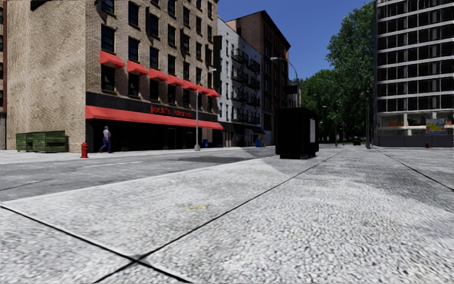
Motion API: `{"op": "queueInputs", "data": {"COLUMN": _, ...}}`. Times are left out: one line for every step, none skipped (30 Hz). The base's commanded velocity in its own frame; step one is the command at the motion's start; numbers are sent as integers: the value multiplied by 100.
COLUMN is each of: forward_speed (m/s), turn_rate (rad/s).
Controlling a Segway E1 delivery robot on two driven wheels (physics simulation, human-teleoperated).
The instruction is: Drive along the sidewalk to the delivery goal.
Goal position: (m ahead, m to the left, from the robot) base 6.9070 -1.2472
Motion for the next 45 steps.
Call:
{"op": "queueInputs", "data": {"forward_speed": 153, "turn_rate": -20}}
{"op": "queueInputs", "data": {"forward_speed": 153, "turn_rate": -17}}
{"op": "queueInputs", "data": {"forward_speed": 153, "turn_rate": -17}}
{"op": "queueInputs", "data": {"forward_speed": 153, "turn_rate": -10}}
{"op": "queueInputs", "data": {"forward_speed": 153, "turn_rate": -6}}
{"op": "queueInputs", "data": {"forward_speed": 153, "turn_rate": -3}}
{"op": "queueInputs", "data": {"forward_speed": 153, "turn_rate": -2}}
{"op": "queueInputs", "data": {"forward_speed": 153, "turn_rate": -2}}
{"op": "queueInputs", "data": {"forward_speed": 153, "turn_rate": -2}}
{"op": "queueInputs", "data": {"forward_speed": 153, "turn_rate": -2}}
{"op": "queueInputs", "data": {"forward_speed": 153, "turn_rate": -2}}
{"op": "queueInputs", "data": {"forward_speed": 153, "turn_rate": -2}}
{"op": "queueInputs", "data": {"forward_speed": 153, "turn_rate": -2}}
{"op": "queueInputs", "data": {"forward_speed": 153, "turn_rate": -4}}
{"op": "queueInputs", "data": {"forward_speed": 153, "turn_rate": -15}}
{"op": "queueInputs", "data": {"forward_speed": 151, "turn_rate": -23}}
{"op": "queueInputs", "data": {"forward_speed": 148, "turn_rate": -32}}
{"op": "queueInputs", "data": {"forward_speed": 148, "turn_rate": -32}}
{"op": "queueInputs", "data": {"forward_speed": 141, "turn_rate": -37}}
{"op": "queueInputs", "data": {"forward_speed": 137, "turn_rate": -39}}
{"op": "queueInputs", "data": {"forward_speed": 135, "turn_rate": -40}}
{"op": "queueInputs", "data": {"forward_speed": 135, "turn_rate": -40}}
{"op": "queueInputs", "data": {"forward_speed": 135, "turn_rate": -40}}
{"op": "queueInputs", "data": {"forward_speed": 135, "turn_rate": -40}}
{"op": "queueInputs", "data": {"forward_speed": 135, "turn_rate": -40}}
{"op": "queueInputs", "data": {"forward_speed": 135, "turn_rate": -40}}
{"op": "queueInputs", "data": {"forward_speed": 135, "turn_rate": -40}}
{"op": "queueInputs", "data": {"forward_speed": 135, "turn_rate": -40}}
{"op": "queueInputs", "data": {"forward_speed": 135, "turn_rate": -40}}
{"op": "queueInputs", "data": {"forward_speed": 135, "turn_rate": -40}}
{"op": "queueInputs", "data": {"forward_speed": 135, "turn_rate": -40}}
{"op": "queueInputs", "data": {"forward_speed": 135, "turn_rate": -40}}
{"op": "queueInputs", "data": {"forward_speed": 135, "turn_rate": -40}}
{"op": "queueInputs", "data": {"forward_speed": 135, "turn_rate": -40}}
{"op": "queueInputs", "data": {"forward_speed": 135, "turn_rate": -40}}
{"op": "queueInputs", "data": {"forward_speed": 135, "turn_rate": -40}}
{"op": "queueInputs", "data": {"forward_speed": 135, "turn_rate": -40}}
{"op": "queueInputs", "data": {"forward_speed": 135, "turn_rate": -40}}
{"op": "queueInputs", "data": {"forward_speed": 135, "turn_rate": -40}}
{"op": "queueInputs", "data": {"forward_speed": 135, "turn_rate": -40}}
{"op": "queueInputs", "data": {"forward_speed": 135, "turn_rate": -34}}
{"op": "queueInputs", "data": {"forward_speed": 135, "turn_rate": -33}}
{"op": "queueInputs", "data": {"forward_speed": 135, "turn_rate": -32}}
{"op": "queueInputs", "data": {"forward_speed": 135, "turn_rate": -32}}
{"op": "queueInputs", "data": {"forward_speed": 135, "turn_rate": -32}}
